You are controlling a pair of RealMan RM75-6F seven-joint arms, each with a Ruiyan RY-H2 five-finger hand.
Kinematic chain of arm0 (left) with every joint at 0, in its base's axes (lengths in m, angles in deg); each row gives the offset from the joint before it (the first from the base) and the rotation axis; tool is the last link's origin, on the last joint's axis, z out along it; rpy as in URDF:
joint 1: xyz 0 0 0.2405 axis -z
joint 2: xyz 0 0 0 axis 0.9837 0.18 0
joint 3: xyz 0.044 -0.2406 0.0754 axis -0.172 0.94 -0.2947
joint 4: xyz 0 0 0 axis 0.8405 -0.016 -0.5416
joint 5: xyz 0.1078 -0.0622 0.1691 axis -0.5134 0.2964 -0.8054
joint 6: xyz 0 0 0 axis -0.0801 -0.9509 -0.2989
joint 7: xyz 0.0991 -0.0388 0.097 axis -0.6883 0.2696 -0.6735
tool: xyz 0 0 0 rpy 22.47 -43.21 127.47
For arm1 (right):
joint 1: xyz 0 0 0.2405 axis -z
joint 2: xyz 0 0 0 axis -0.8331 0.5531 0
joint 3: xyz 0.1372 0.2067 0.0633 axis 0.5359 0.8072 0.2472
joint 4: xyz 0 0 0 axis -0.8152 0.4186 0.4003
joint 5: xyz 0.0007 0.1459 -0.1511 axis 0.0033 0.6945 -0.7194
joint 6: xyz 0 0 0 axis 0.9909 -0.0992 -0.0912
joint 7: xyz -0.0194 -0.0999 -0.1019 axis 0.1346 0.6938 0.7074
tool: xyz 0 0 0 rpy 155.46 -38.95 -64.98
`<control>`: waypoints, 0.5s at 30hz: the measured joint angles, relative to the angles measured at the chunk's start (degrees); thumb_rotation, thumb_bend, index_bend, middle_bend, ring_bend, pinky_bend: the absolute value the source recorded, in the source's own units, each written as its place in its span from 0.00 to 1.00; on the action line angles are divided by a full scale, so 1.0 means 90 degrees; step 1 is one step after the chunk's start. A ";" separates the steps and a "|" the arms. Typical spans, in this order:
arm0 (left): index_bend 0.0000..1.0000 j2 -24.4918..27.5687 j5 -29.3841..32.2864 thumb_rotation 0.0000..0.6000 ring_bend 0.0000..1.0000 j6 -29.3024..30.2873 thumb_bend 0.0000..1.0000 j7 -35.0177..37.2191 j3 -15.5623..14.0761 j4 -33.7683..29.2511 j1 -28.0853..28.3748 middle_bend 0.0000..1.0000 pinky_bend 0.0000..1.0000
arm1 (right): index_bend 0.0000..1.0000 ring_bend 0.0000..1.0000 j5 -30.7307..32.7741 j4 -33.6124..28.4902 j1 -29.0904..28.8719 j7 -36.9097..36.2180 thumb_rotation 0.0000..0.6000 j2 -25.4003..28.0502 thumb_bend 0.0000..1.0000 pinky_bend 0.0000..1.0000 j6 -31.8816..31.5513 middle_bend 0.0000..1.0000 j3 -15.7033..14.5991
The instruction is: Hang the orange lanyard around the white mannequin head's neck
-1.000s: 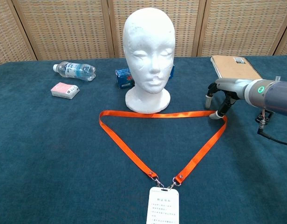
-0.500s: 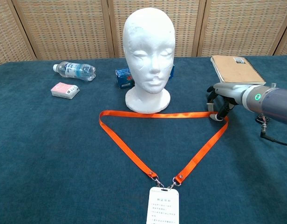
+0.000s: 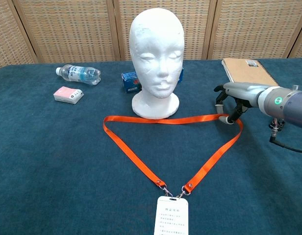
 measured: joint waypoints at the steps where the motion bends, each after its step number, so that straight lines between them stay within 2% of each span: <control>1: 0.01 0.0024 -0.0037 1.00 0.00 -0.0102 0.00 0.0127 0.0010 -0.0014 0.0070 0.00 0.00 | 0.67 0.00 -0.0040 -0.0072 0.0027 -0.0044 1.00 0.0035 0.64 0.00 -0.0034 0.00 0.0013; 5: 0.10 0.0084 -0.0286 1.00 0.00 -0.0695 0.07 0.0661 0.0099 0.0007 0.0616 0.00 0.00 | 0.67 0.00 -0.0153 -0.0351 0.0121 -0.0113 1.00 0.0210 0.64 0.00 -0.0136 0.00 0.0046; 7: 0.18 0.0060 -0.0386 1.00 0.00 -0.0971 0.18 0.0701 0.0155 0.0049 0.0916 0.00 0.00 | 0.67 0.00 -0.0181 -0.0391 0.0141 -0.0081 1.00 0.0250 0.64 0.00 -0.0159 0.00 0.0036; 10: 0.29 -0.0022 -0.0514 1.00 0.00 -0.1446 0.27 0.0726 0.0265 0.0112 0.1428 0.00 0.00 | 0.67 0.00 -0.0212 -0.0428 0.0166 -0.0019 1.00 0.0313 0.64 0.00 -0.0174 0.00 0.0008; 15: 0.35 -0.0478 -0.0368 1.00 0.00 -0.2316 0.34 0.0490 0.0524 0.0378 0.2275 0.00 0.00 | 0.67 0.00 -0.0256 -0.0511 0.0192 -0.0056 1.00 0.0381 0.64 0.00 -0.0153 0.00 0.0021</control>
